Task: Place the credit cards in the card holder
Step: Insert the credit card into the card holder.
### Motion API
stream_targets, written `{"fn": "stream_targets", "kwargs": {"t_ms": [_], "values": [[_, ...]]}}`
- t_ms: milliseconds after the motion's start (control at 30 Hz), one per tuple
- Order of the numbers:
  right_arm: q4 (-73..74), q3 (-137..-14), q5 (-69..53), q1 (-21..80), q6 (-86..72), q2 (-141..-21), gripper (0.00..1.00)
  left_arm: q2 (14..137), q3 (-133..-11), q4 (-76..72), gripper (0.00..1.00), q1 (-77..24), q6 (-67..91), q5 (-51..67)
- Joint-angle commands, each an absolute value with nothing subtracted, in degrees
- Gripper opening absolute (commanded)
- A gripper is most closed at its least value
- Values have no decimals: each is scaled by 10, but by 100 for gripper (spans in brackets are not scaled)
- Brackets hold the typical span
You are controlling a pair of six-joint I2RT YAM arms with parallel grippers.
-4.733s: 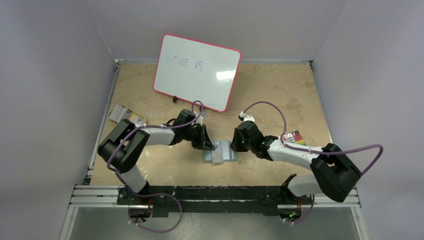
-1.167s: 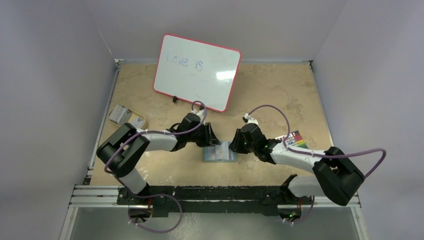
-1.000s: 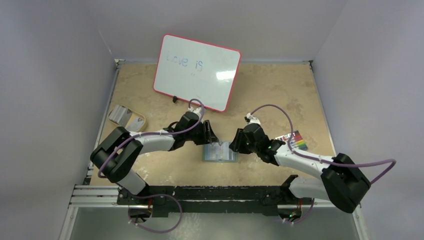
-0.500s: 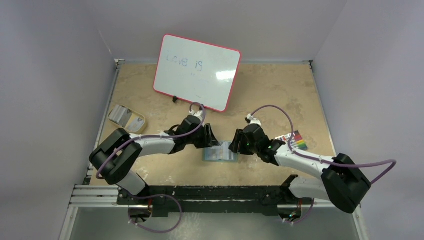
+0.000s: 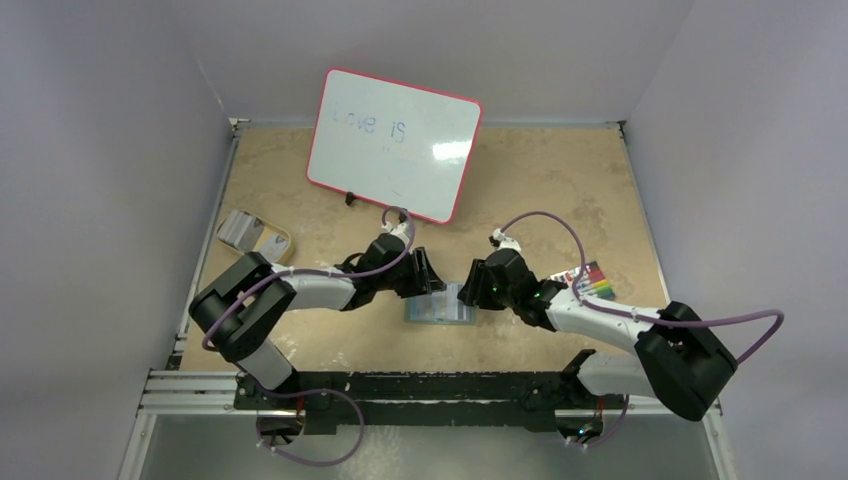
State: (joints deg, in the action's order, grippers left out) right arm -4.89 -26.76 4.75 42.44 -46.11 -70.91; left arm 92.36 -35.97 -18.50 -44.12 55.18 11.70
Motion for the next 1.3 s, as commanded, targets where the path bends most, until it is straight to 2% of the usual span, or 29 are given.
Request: {"fn": "stream_targets", "kwargs": {"t_ms": [0,400,700,1267], "values": [[-61,-256,39,427,-468,-714,51,939,-351,-227,45,-449,574,112],[-76,-253,33,427,-463,-715,50,950,-341,-295,44,-454,612,139],[-67,-252,34,427,-459,-710,51,913,-366,-168,44,-455,566,105],[-98,-237,43,428,-462,-712,51,953,-333,-275,43,-470,636,130]]}}
